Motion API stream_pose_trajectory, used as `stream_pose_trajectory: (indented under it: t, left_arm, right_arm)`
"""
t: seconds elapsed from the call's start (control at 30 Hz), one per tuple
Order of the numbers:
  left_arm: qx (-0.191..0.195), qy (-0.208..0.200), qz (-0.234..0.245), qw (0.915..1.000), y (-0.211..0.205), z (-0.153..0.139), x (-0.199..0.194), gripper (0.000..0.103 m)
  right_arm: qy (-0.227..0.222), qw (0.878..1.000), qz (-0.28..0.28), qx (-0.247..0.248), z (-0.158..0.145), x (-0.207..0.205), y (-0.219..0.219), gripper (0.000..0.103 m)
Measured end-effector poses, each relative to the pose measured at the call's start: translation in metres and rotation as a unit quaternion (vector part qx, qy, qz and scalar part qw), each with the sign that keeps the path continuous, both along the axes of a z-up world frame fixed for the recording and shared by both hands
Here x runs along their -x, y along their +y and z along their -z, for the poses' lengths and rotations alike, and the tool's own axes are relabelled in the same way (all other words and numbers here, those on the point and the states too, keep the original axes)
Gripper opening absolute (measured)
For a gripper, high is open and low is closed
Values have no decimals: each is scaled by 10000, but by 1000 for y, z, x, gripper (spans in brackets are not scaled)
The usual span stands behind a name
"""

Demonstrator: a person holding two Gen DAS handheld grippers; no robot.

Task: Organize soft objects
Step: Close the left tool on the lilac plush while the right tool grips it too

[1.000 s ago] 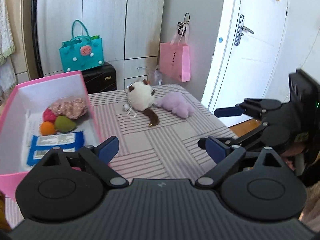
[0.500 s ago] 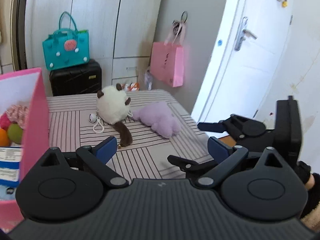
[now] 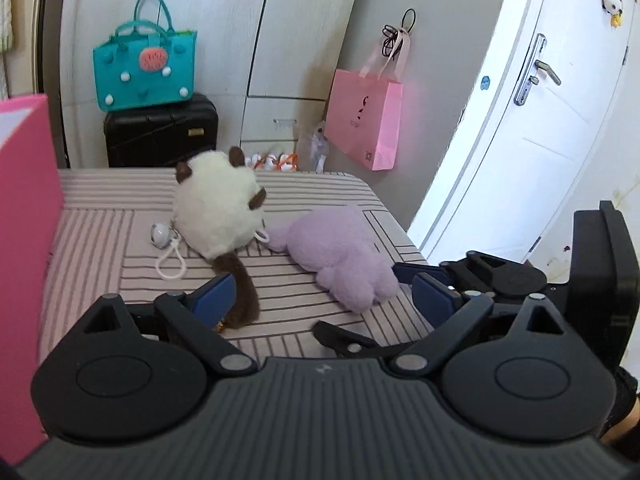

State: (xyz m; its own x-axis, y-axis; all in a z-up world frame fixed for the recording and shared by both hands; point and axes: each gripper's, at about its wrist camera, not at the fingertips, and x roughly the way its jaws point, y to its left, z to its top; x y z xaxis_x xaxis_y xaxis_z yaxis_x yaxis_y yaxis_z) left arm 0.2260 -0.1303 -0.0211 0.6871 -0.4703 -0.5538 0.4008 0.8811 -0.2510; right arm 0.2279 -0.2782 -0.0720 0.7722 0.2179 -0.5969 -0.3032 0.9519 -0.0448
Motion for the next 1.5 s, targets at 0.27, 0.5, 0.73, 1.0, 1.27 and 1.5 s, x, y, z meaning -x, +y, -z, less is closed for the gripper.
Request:
stream_pose_trajectory:
  t: [0.27, 0.5, 0.73, 1.0, 1.27, 1.5]
  left_arm:
    - [411, 375, -125, 9984, 6, 12, -16, 93]
    - [456, 454, 24, 9979, -2, 19, -17, 93]
    - [317, 566, 166, 9978, -4, 20, -14, 93]
    - [-270, 590, 602, 9961, -20, 22, -7, 76]
    - [-192, 567, 521, 9968, -17, 20, -9, 49]
    - [-28, 670, 287, 9973, -13, 19, -6, 46]
  right_arm:
    - [-43, 9998, 139, -139, 0, -6, -6, 56]
    - [164, 9985, -15, -518, -3, 28, -8, 54]
    - [329, 9943, -925, -416, -8, 63, -1, 55]
    - [292, 9989, -368, -9, -6, 59, -10, 76]
    - [385, 9972, -18, -636, -4, 67, -20, 52]
    - [423, 9953, 203, -852, -3, 63, -18, 48]
